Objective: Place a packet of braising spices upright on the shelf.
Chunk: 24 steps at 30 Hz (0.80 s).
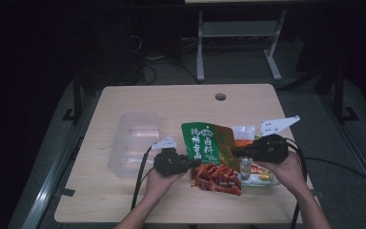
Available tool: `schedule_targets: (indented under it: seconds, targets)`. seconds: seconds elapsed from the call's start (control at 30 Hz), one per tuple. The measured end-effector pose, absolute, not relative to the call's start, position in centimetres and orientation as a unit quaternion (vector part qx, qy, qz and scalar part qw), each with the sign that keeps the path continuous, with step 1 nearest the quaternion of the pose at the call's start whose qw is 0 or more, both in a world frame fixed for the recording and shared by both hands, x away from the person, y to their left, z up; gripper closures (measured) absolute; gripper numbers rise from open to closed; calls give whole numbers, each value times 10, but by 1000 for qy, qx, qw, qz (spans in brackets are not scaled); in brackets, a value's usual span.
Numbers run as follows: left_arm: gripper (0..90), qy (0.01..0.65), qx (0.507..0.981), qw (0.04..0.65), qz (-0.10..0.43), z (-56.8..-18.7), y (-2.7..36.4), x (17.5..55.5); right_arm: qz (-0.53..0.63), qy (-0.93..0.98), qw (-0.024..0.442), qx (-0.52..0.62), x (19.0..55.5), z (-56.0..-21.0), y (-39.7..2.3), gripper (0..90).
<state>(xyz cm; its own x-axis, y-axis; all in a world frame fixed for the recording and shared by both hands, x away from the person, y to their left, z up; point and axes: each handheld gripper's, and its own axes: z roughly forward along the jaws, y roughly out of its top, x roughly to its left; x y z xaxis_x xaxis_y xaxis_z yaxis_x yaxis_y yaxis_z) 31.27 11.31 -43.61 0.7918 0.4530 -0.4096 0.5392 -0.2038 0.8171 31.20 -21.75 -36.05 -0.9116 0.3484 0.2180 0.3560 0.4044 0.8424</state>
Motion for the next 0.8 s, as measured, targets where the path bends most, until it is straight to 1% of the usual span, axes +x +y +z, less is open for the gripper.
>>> schedule_targets:
  seconds: [0.1,0.23,0.3,0.47,0.67,0.8]
  targets:
    - [787,315,777,544,-36,-433,113,309,-506,-836,5,-213,312,-364,-218,899]
    - [836,314,779,542,-28,-432,115,307,-504,-835,9,-222,314,-367,-219,898]
    - [842,315,779,541,-23,-431,116,305,-498,-837,8,-227,314,-368,-219,895]
    - [858,312,780,542,-1,-429,119,303,-489,-839,25,-237,319,-372,-218,887]
    - [862,306,783,541,9,-428,118,300,-481,-843,38,-240,324,-374,-208,865]
    - [863,305,782,543,11,-428,118,299,-476,-845,49,-239,329,-374,-200,826]
